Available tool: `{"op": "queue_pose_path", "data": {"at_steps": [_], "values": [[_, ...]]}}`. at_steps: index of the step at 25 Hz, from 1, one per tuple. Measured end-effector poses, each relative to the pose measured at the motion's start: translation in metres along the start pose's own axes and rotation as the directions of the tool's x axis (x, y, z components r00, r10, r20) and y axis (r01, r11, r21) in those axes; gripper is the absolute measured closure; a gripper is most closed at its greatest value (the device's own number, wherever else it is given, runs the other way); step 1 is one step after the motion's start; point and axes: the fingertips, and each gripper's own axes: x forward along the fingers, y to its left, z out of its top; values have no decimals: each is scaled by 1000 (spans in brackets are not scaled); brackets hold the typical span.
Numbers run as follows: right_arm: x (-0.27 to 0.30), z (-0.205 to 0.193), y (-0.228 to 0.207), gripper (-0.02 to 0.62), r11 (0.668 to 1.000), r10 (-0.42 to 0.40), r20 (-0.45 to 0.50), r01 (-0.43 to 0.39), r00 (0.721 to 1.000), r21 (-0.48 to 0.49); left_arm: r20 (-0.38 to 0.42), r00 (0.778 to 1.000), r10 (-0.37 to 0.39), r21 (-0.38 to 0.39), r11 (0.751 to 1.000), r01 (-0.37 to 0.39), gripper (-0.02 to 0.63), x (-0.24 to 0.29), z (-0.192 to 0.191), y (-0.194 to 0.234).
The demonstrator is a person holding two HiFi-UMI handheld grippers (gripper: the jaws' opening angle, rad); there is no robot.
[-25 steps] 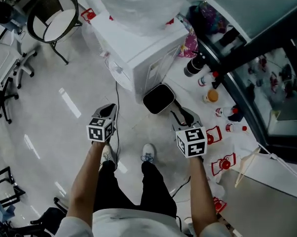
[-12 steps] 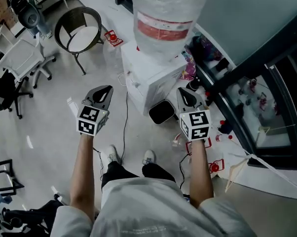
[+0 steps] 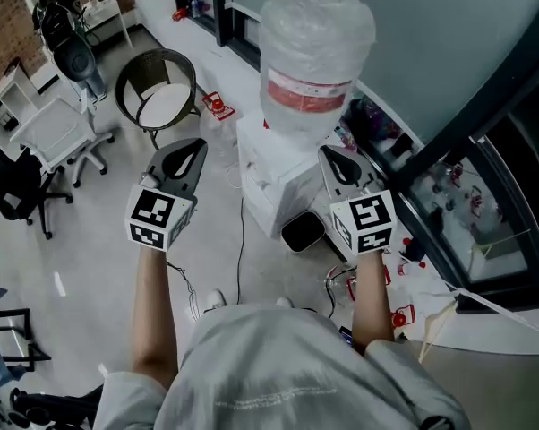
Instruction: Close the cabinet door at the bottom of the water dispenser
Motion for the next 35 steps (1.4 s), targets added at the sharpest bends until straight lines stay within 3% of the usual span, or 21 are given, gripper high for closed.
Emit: {"op": "queue_pose_path", "data": {"at_steps": [4, 8, 16, 21, 35], "values": [[11, 40, -3, 568, 998, -20, 40, 23, 999, -59, 58, 998, -8, 57, 998, 4, 580, 3, 37, 20], [20, 59, -5, 568, 996, -39, 69, 45, 997, -82, 151, 988, -14, 66, 998, 4, 578, 4, 66, 35], [37, 58, -3, 568, 995, -39, 33, 42, 999, -93, 141, 990, -29, 120, 993, 12, 580, 13, 67, 45], [38, 59, -3, 568, 993, -49, 28, 52, 998, -108, 120, 989, -83, 144, 987, 65, 579, 18, 60, 36], [46, 41, 21, 568, 992, -21, -39, 16, 999, -129, 93, 987, -133, 122, 985, 121, 578, 17, 39, 27]]}}
